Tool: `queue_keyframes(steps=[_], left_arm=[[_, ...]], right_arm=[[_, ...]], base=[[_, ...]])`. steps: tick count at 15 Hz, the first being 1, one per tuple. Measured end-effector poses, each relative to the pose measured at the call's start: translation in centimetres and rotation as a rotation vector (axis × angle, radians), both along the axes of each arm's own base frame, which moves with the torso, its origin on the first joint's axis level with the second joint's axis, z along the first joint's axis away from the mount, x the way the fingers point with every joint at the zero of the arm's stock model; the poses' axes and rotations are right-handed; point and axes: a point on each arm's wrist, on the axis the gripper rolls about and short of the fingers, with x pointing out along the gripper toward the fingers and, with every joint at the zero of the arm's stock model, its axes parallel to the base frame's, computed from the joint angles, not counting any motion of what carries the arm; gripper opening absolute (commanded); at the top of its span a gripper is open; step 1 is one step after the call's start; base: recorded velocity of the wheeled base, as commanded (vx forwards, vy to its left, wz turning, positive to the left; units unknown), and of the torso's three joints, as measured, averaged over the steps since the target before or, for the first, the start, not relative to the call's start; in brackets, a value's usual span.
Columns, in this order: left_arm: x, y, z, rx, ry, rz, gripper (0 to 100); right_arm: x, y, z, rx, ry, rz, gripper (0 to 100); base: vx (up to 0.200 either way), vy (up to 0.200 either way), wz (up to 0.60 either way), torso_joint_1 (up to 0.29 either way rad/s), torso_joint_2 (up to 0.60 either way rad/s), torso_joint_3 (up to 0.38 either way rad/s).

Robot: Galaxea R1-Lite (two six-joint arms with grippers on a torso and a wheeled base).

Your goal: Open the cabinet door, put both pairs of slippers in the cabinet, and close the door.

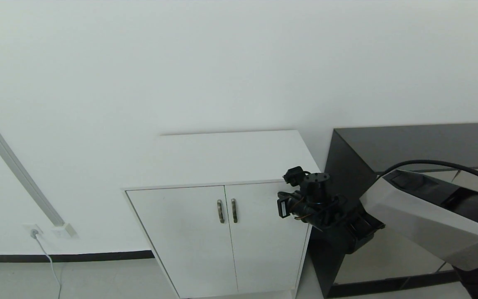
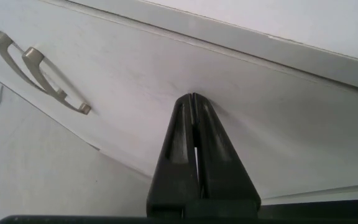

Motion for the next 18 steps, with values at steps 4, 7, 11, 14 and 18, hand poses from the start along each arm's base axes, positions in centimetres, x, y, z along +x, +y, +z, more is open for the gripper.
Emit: queue_keyframes(steps=[4, 7, 11, 14, 18], left_arm=[[0.0, 0.0, 0.0, 0.0, 0.0, 0.0, 0], [0.0, 0.0, 0.0, 0.0, 0.0, 0.0, 0], [0.0, 0.0, 0.0, 0.0, 0.0, 0.0, 0], [0.0, 0.0, 0.0, 0.001, 0.0, 0.0, 0], [0.0, 0.0, 0.0, 0.003, 0.0, -0.001, 0]], right_arm=[[0.1, -0.1, 0.0, -0.001, -0.003, -0.001, 0], [0.0, -0.1, -0.1, -0.002, -0.001, -0.002, 0], [-1.3, -0.6, -0.1, -0.002, -0.001, 0.005, 0], [-3.8, -1.6, 0.2, -0.004, 0.003, 0.016, 0], [-6.7, -4.1, 2.1, 0.011, -0.025, -0.003, 0]], base=[[0.0, 0.0, 0.0, 0.0, 0.0, 0.0], [0.0, 0.0, 0.0, 0.0, 0.0, 0.0], [0.0, 0.0, 0.0, 0.0, 0.0, 0.0], [0.0, 0.0, 0.0, 0.0, 0.0, 0.0], [0.0, 0.0, 0.0, 0.0, 0.0, 0.0]])
